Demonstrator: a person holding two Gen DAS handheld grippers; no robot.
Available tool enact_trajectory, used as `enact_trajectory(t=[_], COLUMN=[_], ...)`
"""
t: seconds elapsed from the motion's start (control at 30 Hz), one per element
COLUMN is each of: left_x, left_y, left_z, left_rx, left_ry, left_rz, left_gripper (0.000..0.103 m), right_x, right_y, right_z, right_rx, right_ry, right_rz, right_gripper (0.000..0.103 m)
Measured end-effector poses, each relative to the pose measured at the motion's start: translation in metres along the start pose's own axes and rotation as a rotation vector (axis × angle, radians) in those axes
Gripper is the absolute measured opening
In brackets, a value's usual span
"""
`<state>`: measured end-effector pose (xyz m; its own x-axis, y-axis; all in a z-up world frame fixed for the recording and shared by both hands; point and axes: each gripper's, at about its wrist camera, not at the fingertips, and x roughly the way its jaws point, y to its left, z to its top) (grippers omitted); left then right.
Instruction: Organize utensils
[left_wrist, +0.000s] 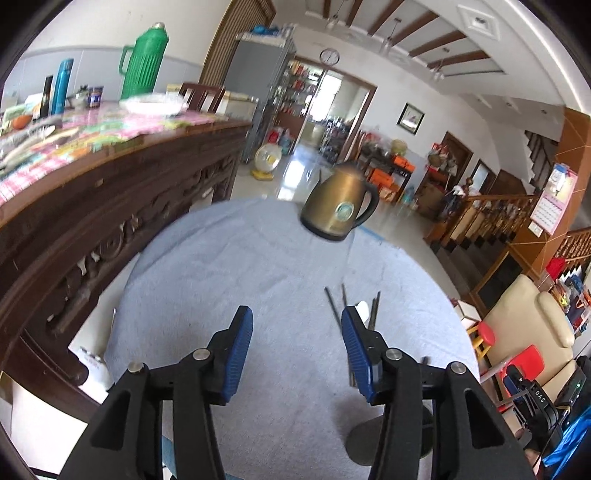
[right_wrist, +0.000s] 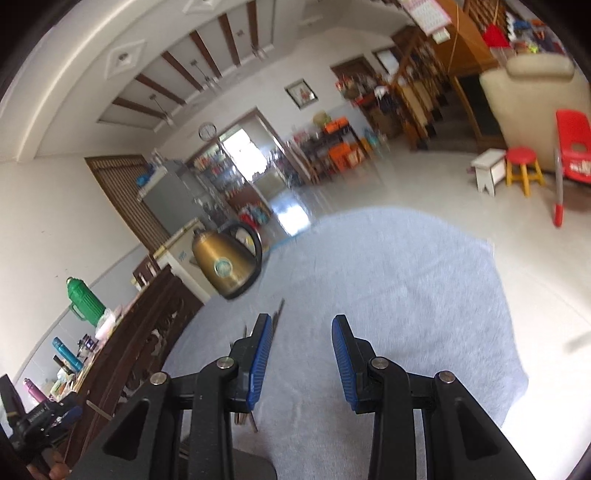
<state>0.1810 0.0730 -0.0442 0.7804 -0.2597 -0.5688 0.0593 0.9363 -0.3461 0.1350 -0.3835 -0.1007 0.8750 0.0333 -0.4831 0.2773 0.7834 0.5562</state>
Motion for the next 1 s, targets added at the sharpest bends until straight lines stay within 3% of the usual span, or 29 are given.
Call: enact_trajectory(t=[0.23, 0.77, 1.0], left_x=[0.03, 0.076, 0.1], left_y=[0.014, 0.034, 0.037], left_z=[-0.01, -0.026, -0.016], left_rx=[-0.025, -0.012, 0.039], left_ry=[0.087, 0.221, 0.244], left_rz=[0.034, 0.08, 0.108], left_gripper=[0.051, 0.051, 0.051], right_x=[0.031, 0.078, 0.149], right_y=[-0.023, -0.023, -0.008], right_z=[-0.016, -0.038, -0.018], right_rx=[0.086, 0.093, 0.043], right_ry=[0.112, 0.265, 0.384], right_rz=[-0.01, -0.048, -0.029], right_gripper=[0.036, 0.036, 0.036])
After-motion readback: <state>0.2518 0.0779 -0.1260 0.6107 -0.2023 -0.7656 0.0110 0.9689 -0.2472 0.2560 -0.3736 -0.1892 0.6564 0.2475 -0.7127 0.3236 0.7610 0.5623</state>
